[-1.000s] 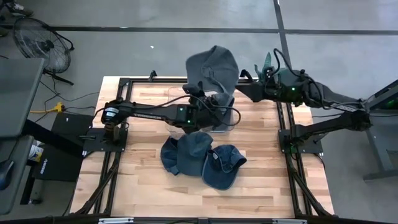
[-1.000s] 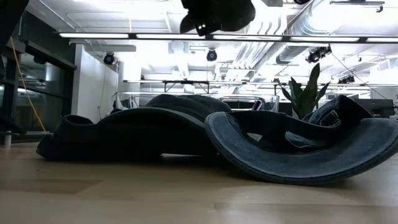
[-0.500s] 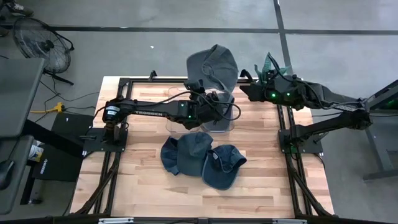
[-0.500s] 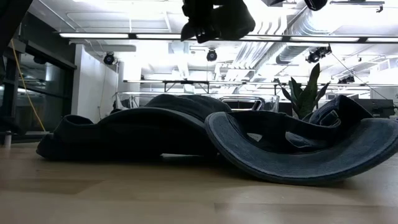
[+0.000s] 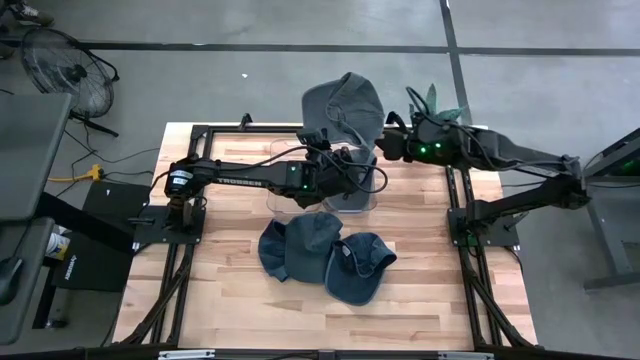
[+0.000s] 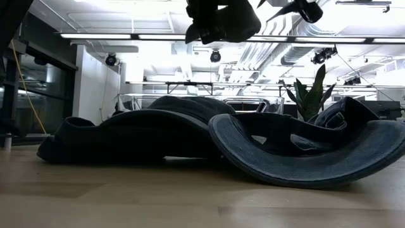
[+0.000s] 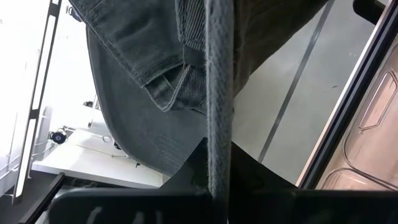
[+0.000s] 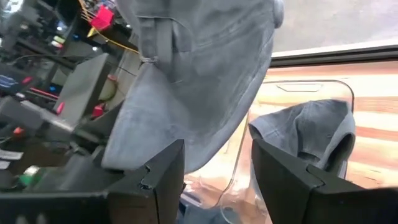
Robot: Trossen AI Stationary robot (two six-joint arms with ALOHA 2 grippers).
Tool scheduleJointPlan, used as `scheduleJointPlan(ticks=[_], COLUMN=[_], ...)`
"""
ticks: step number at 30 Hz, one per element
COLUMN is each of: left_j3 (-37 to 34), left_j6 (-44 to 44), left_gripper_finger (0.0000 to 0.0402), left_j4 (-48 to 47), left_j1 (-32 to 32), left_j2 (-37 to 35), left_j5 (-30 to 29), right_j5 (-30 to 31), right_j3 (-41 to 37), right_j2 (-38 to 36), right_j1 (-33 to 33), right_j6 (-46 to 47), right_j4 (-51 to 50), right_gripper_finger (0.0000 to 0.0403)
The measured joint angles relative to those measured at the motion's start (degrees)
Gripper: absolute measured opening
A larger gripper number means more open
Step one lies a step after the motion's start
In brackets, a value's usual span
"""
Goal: Pick & Place hat
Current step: Put the gray cap into the right transparent bin
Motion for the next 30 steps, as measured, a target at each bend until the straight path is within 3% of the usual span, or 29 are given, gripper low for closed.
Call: scheduleJointPlan(ticks=[9,18,30], left_j3=[0.00,0.00,0.00], left_j6=[0.00,0.30,1.40], left_gripper_finger=[0.0004,0.0004,0.0004], left_j4=[0.06,0.87,0.84], left_j1=[0.00,0.00,0.00], left_j2=[0.00,-0.02,-0.02], left_j5=[0.00,0.24,0.01], right_j5=[-1.01,-5.85,-5.31], right_j3=[0.00,0.00,0.00], right_j2=[0.66,2.76,3.95], right_j1=[-4.54,-7.85,-8.49], right_j6=[-1.70,-4.27,-6.28], right_j4=[2.41,6.18,2.09], right_gripper_finger=[0.0181,0.0181,0.0181])
